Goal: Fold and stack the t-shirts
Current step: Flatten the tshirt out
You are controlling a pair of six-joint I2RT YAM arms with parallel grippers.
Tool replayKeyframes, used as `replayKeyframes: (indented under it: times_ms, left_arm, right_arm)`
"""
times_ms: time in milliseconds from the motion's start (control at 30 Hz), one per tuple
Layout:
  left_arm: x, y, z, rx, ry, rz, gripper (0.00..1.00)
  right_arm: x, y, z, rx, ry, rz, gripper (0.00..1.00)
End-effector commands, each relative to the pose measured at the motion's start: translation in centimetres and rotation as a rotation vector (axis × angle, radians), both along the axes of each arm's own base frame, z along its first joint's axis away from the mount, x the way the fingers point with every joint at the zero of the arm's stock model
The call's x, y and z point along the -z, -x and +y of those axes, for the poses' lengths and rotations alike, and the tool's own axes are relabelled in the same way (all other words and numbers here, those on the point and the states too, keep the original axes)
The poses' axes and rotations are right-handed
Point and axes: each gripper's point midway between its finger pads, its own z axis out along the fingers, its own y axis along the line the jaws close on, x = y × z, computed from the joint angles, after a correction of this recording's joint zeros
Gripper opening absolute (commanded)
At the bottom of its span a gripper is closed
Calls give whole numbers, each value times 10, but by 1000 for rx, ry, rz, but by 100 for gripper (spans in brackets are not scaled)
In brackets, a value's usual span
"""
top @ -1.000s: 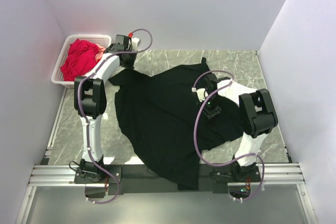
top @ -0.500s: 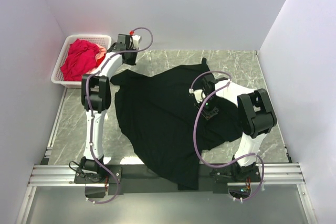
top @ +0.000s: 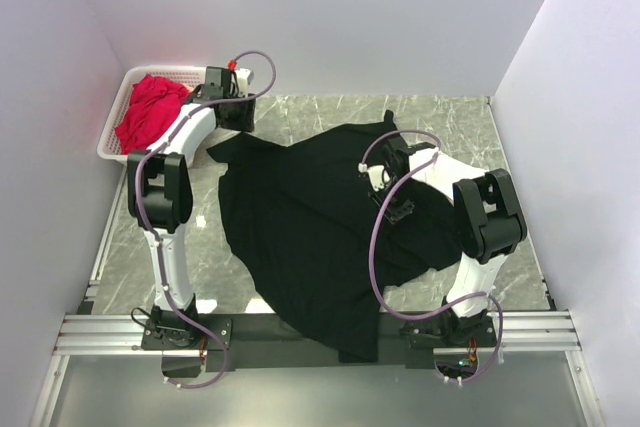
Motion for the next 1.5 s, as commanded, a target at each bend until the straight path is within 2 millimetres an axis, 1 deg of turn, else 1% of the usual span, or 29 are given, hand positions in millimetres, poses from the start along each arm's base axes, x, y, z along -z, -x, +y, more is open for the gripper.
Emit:
replayKeyframes:
  times_ms: [0, 33, 167, 200, 367, 400, 433, 567, 600, 633, 667, 700, 733, 833, 900, 933, 967, 1000, 1033, 1067, 1133, 1167, 1200, 1267, 1333, 1367, 1400, 1433, 1467]
  left_arm:
    - [25, 11, -11, -18, 70, 98, 57]
    - [34, 12, -12, -21, 78, 120, 58]
    - [50, 11, -16, -41, 113, 169, 60]
    - [52, 11, -18, -48, 124, 176, 63]
    - [65, 7, -24, -65, 164, 212, 63]
    - [62, 2, -27, -55, 180, 206, 63]
    - [66, 1, -29, -52, 188, 213, 63]
    - [50, -17, -42, -25, 255, 152, 61]
    - [38, -28, -45, -17, 270, 110, 61]
    - [40, -32, -47, -14, 277, 106, 61]
    - [37, -38, -47, -11, 279, 89, 61]
    - [24, -50, -50, -2, 287, 48, 61]
    - [30, -55, -51, 1, 295, 50, 61]
    - [14, -70, -47, -8, 297, -8, 61]
    - [11, -65, -39, -22, 276, -4, 59]
    - [-10, -59, -35, -23, 266, -30, 58]
    - [-16, -53, -30, -35, 242, -39, 56]
    - [5, -31, -26, -44, 225, 21, 52]
    - [-22, -20, -22, -46, 221, -20, 51]
    - [-1, 1, -19, -60, 206, 38, 49]
    - [-4, 19, -15, -67, 198, 53, 48]
    - [10, 33, -13, -79, 188, 111, 46]
    - [23, 39, -13, -82, 183, 153, 45]
    - [40, 49, -11, -90, 173, 220, 41]
    - [57, 49, -10, -101, 162, 254, 41]
    - [58, 44, -10, -102, 162, 247, 40]
    - [71, 42, -7, -115, 143, 269, 40]
    - [75, 37, -6, -119, 130, 272, 39]
    - [67, 23, -4, -123, 124, 241, 38]
  right_arm:
    - [-16, -6, 11, -6, -32, -28, 36]
    - [-16, -6, 12, -8, -34, -30, 37]
    - [-13, 0, 17, -28, -33, -13, 40]
    - [-11, 1, 17, -34, -32, -10, 41]
    - [-6, 6, 19, -43, -24, 3, 41]
    - [-6, 6, 19, -44, -23, 2, 41]
    - [-6, 4, 19, -41, -23, -2, 41]
    - [-6, 5, 19, -44, -24, 4, 41]
    - [-4, 6, 19, -46, -22, 8, 41]
    - [-4, 7, 19, -46, -22, 8, 41]
    - [-4, 7, 20, -44, -22, 9, 41]
    - [-3, 6, 20, -46, -22, 9, 41]
    - [-2, 7, 20, -43, -23, 15, 41]
    - [-2, 8, 24, -49, -30, 18, 40]
    - [-4, 8, 24, -54, -32, 13, 39]
    - [-6, 8, 26, -55, -36, 1, 38]
    - [-8, 7, 25, -54, -39, -6, 36]
    - [-7, 8, 26, -57, -40, -9, 34]
    - [-8, 8, 26, -57, -43, -13, 33]
    - [-6, 10, 27, -62, -40, -4, 27]
    - [0, 14, 28, -78, -28, 15, 21]
    - [3, 16, 29, -84, -21, 21, 19]
    - [8, 18, 29, -89, -10, 31, 19]
    - [12, 24, 35, -115, -6, 44, 18]
    - [18, 32, 43, -143, 0, 69, 18]
    - [19, 35, 45, -152, -1, 78, 18]
    - [22, 40, 47, -164, 1, 100, 18]
    - [23, 45, 51, -175, -8, 116, 18]
    - [24, 51, 57, -196, -13, 131, 18]
